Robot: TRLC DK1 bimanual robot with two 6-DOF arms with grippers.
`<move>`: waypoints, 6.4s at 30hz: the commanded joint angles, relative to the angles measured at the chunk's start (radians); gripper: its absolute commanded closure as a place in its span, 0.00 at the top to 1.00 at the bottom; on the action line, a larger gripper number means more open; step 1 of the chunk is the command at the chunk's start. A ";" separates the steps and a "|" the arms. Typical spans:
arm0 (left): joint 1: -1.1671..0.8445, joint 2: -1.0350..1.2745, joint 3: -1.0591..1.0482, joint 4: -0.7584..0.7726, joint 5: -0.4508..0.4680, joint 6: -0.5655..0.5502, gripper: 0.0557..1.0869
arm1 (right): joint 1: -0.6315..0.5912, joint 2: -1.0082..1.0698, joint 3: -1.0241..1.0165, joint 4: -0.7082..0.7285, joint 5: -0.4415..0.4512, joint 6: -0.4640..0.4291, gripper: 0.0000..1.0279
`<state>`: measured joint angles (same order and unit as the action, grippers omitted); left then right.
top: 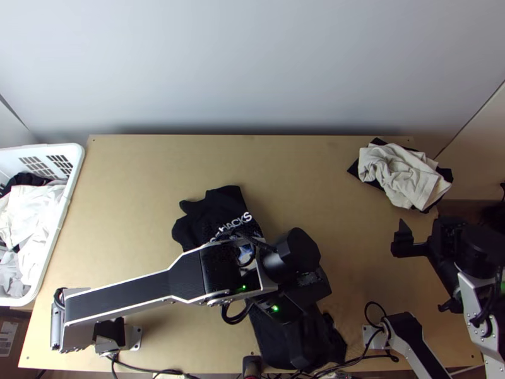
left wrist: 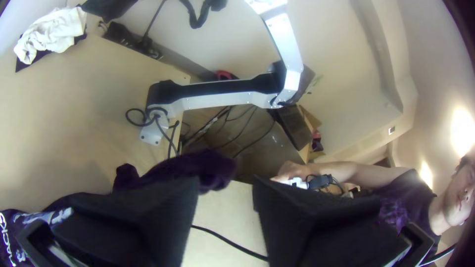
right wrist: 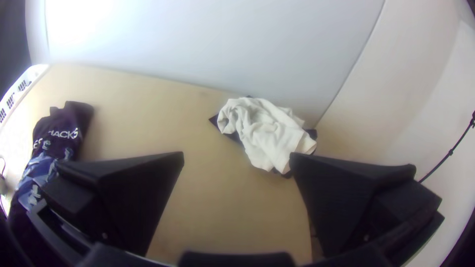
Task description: Fold the t-shirt
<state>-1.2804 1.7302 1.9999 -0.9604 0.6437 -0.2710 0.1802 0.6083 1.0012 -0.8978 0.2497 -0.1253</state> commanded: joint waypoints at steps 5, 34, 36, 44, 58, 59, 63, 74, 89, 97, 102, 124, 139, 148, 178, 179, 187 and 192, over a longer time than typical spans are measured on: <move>0.254 -0.061 0.000 -0.061 -0.029 -0.008 0.95 | 0.065 0.076 -0.058 0.097 -0.038 -0.007 0.96; 1.153 -0.302 -0.500 -0.118 -0.133 0.110 0.95 | 0.370 1.285 0.574 0.487 -0.477 0.032 0.93; 1.165 -0.313 -0.563 -0.090 -0.150 0.118 0.95 | 0.397 1.331 0.608 0.485 -0.484 0.032 0.93; 1.211 -0.324 -0.751 -0.012 -0.156 0.144 0.95 | 0.492 1.470 0.656 0.497 -0.523 0.056 0.93; 1.175 -0.268 -0.925 0.097 -0.154 0.188 0.89 | 0.567 1.585 0.735 0.502 -0.529 0.093 0.89; 1.172 -0.259 -0.928 0.104 -0.154 0.190 0.89 | 0.567 1.590 0.740 0.502 -0.529 0.093 0.88; 1.155 -0.212 -0.940 0.149 -0.154 0.199 0.89 | 0.567 1.616 0.761 0.502 -0.529 0.095 0.85; 1.084 -0.096 -0.932 0.250 -0.260 0.199 0.80 | 0.565 1.676 0.814 0.464 -0.529 0.113 0.57; 1.084 -0.104 -0.914 0.308 -0.311 0.179 0.03 | 0.532 1.644 0.872 0.353 -0.529 0.084 0.03; 1.090 -0.202 -0.763 0.233 -0.311 0.154 0.03 | 0.479 1.526 0.935 0.275 -0.530 0.081 0.03; 1.095 -0.245 -0.642 0.170 -0.308 0.144 0.03 | 0.459 1.447 0.952 0.246 -0.529 0.081 0.03; 1.271 -0.340 0.076 0.190 -0.378 0.153 0.03 | 0.568 1.162 1.268 0.161 -0.219 -0.114 0.03; 1.297 -0.552 0.120 0.417 -0.616 0.234 0.03 | 0.789 1.019 1.258 0.375 -0.047 -0.359 0.03; 1.303 -0.610 0.119 0.493 -0.713 0.240 0.03 | 0.943 1.009 1.255 0.431 -0.001 -0.524 0.03; 1.273 -0.799 -0.655 0.638 -0.759 0.297 0.03 | 0.930 0.993 0.703 0.364 -0.270 -0.200 0.03; 1.273 -0.828 -0.699 0.638 -0.762 0.311 0.03 | 0.932 1.004 0.689 0.364 -0.291 -0.185 0.03; 1.310 -1.120 -1.053 0.551 -0.766 0.386 0.03 | 0.930 1.130 0.666 0.364 -0.406 -0.071 0.03; 1.308 -1.255 -1.239 0.482 -0.762 0.386 0.03 | 0.941 1.213 0.648 0.369 -0.451 -0.010 0.03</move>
<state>0.0212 0.6571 1.0119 -0.3958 -0.1326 0.0986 1.1126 1.7229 1.6817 -0.5438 -0.1329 -0.2138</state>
